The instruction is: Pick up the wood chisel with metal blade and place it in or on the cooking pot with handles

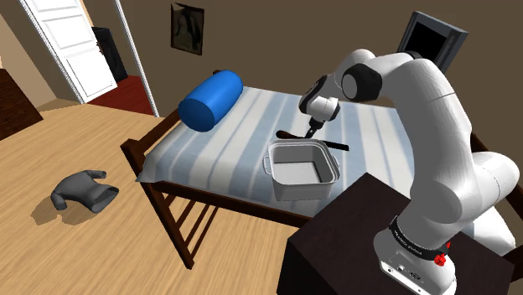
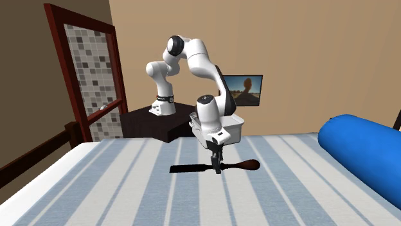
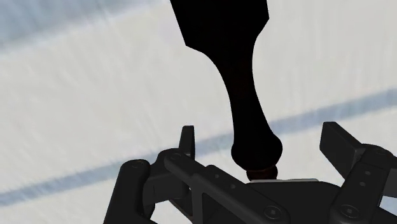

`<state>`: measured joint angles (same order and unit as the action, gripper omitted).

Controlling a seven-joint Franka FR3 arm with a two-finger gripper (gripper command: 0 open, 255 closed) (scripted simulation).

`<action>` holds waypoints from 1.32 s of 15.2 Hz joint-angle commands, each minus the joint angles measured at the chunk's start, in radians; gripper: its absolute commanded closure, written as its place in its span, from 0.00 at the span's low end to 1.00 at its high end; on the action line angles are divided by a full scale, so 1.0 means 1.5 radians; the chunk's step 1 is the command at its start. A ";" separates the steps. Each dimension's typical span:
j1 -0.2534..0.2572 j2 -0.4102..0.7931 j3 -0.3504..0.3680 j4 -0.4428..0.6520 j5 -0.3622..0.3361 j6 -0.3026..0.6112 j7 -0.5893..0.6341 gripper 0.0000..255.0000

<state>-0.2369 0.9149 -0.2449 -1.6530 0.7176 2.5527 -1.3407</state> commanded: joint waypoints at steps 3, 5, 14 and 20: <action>-0.001 0.009 0.002 0.009 0.000 0.000 0.002 0.00; -0.001 0.009 0.002 0.009 0.000 0.000 0.002 0.00; -0.001 0.009 0.002 0.010 0.000 0.000 0.002 1.00; 0.003 -0.007 -0.004 0.000 -0.004 -0.007 0.006 1.00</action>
<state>-0.2352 0.9118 -0.2478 -1.6501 0.7145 2.5471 -1.3362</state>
